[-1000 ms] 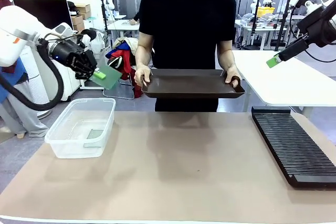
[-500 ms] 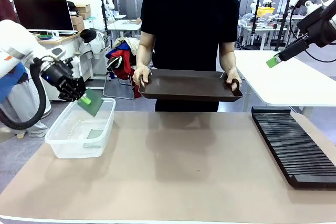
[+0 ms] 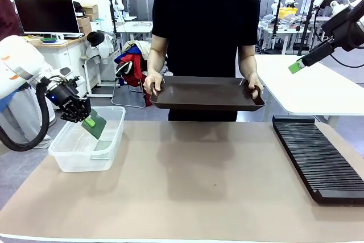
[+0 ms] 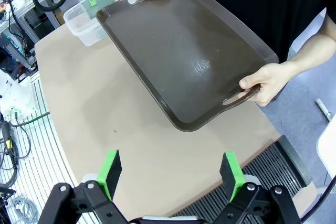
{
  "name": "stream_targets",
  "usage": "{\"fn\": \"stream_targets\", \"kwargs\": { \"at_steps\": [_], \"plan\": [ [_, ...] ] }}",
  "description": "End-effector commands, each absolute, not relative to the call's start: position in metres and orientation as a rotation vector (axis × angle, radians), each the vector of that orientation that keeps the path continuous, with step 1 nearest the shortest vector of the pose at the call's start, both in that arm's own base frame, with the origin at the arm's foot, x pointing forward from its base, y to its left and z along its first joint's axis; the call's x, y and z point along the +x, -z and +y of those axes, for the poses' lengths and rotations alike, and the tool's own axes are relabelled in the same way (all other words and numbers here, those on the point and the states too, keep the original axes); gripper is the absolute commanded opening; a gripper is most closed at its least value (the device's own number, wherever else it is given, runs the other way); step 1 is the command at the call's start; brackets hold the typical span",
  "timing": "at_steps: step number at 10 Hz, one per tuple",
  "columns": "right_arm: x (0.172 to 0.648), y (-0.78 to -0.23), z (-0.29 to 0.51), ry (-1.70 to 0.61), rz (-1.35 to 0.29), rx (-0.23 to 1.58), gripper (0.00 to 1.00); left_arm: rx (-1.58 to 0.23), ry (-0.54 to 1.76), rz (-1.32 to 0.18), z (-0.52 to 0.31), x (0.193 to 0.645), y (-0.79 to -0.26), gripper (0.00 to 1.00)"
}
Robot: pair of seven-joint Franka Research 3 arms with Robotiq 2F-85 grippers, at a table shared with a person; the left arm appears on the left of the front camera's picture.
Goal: Sort PCBs into racks and boxes based on the side picked up.
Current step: If the short side of the Blank PCB is picked up, insert it into the PCB Rack ; if the long side is picked up, place it in the Organizing box.
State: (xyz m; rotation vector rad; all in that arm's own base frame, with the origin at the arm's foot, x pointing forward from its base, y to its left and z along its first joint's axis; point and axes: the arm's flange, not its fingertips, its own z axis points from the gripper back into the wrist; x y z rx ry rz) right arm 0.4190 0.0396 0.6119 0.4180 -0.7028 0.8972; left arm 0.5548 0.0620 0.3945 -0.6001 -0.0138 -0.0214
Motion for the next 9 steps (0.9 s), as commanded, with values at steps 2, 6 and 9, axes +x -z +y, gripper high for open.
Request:
{"fn": "stream_targets", "kwargs": {
  "at_steps": [2, 6, 9],
  "plan": [
    [0.419, -0.611, 0.040, -0.903, -0.708, 0.436, 1.00, -0.572, 0.028, 0.017, 0.057, 0.573, -0.371, 0.03],
    [0.419, -0.611, 0.040, -0.903, -0.708, 0.436, 1.00, -0.541, -0.003, 0.064, 0.058, 0.585, -0.343, 0.03],
    [0.419, -0.611, 0.040, -0.903, -0.708, 0.436, 1.00, -0.531, -0.007, 0.085, 0.060, 0.586, -0.335, 0.22]
  ]
}}
